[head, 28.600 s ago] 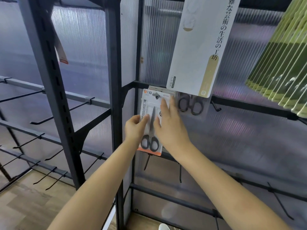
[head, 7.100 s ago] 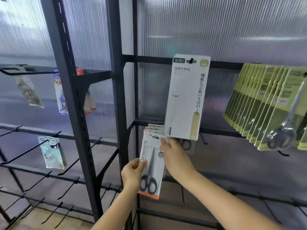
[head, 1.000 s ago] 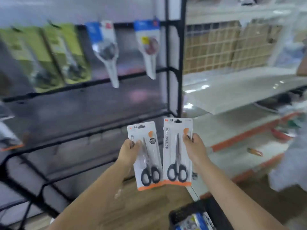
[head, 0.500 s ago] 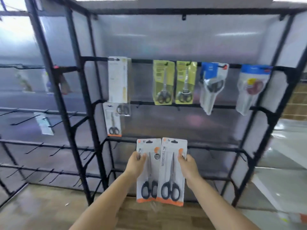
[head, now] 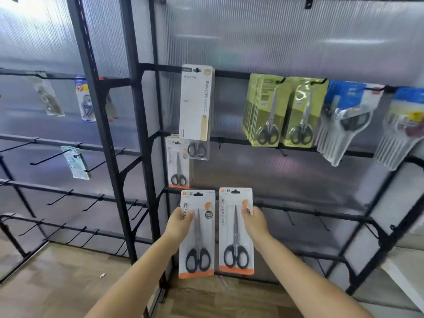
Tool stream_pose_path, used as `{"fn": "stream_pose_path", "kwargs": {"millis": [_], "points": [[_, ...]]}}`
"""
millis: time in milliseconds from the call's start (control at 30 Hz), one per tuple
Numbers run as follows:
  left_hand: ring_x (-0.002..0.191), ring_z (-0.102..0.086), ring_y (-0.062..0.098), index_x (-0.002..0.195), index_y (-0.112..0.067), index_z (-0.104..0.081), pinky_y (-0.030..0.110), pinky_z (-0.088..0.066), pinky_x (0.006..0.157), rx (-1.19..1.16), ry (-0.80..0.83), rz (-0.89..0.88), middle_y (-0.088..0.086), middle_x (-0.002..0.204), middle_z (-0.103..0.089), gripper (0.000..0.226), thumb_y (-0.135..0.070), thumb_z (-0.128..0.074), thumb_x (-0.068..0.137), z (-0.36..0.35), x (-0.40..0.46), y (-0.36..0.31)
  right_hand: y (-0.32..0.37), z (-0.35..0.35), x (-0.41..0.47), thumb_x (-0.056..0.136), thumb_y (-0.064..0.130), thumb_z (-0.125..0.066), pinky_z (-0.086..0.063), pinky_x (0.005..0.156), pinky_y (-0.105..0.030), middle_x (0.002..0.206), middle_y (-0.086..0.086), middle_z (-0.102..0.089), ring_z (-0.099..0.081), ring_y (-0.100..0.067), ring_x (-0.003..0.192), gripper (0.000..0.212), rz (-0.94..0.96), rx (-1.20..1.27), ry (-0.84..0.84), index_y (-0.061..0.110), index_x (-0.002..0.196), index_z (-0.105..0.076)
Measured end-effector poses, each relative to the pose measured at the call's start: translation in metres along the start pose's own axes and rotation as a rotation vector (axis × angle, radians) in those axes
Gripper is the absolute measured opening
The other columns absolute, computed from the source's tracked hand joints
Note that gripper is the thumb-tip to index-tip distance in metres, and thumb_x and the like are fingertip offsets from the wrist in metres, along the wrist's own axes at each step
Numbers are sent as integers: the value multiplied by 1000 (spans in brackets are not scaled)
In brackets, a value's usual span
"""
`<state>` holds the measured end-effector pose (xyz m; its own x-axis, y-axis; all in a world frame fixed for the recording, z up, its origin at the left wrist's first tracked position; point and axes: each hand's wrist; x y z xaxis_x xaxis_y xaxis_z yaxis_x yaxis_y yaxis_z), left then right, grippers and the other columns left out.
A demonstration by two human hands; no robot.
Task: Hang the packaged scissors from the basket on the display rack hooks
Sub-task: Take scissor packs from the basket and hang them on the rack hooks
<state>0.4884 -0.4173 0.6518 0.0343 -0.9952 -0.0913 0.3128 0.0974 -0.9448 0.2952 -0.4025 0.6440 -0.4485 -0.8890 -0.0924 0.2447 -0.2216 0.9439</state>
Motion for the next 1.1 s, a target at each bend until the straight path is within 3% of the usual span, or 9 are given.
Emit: {"fn": "stream_pose_path", "kwargs": {"millis": [100,267,500,667,833,967,1100], "points": [[58,-27,11,70,-15,-30,23,-24,52,6,16,2,-1,67,-28,33,-24,-48,97,-4,21,-4,15,-7,25,99,41,-39,-36,68,-32,83,-3,-50,-47,-17,75,35,25,2,21,8,93,-50],[57,-28,10,69,-16,-31,23,-25,51,-14,3,-5,-2,66,-29,33,-23,-48,97,-14,62,-11,39,-19,76,99,42,-38,-25,54,-29,68,0,-36,-34,-13,60,38,101,-26,14,16,71,-36],[56,-30,11,66,-17,-29,22,-26,53,-38,-88,6,-2,63,-31,37,-22,-49,97,-15,113,-20,65,-33,135,99,41,-37,-30,56,-29,73,0,-43,-41,-14,66,35,176,-64,50,9,86,-43],[60,-31,14,70,-16,-29,26,-27,57,-54,-120,28,2,66,-31,36,-26,-51,96,-6,133,-9,78,-44,156,100,37,-38,-28,53,-25,69,3,-39,-37,-11,62,34,225,-43,99,18,72,-37],[73,-45,18,81,-11,-43,29,-37,67,-88,-141,55,8,81,-47,23,-26,-51,96,0,140,1,81,-50,168,100,33,-39,-30,53,-24,70,4,-42,-41,-12,66,28,245,-15,90,12,82,-44],[79,-52,16,94,-12,-51,29,-43,70,-137,-148,57,2,88,-56,12,-24,-49,97,0,137,4,79,-51,173,100,35,-39,-31,54,-23,73,3,-44,-43,-12,67,28,244,13,87,9,93,-45],[95,-58,24,110,-9,-53,37,-47,83,-151,-150,78,9,107,-61,21,-25,-48,97,4,135,7,75,-51,182,100,35,-38,-31,53,-22,75,2,-45,-44,-13,68,29,239,16,91,8,95,-46]]}}
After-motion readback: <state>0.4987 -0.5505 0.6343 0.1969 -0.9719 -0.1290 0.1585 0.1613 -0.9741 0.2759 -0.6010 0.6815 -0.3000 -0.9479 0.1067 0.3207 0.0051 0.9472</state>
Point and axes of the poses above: each hand's wrist, its own x-axis towards the middle knuckle, its own z-axis out of the back of the hand, y = z × x
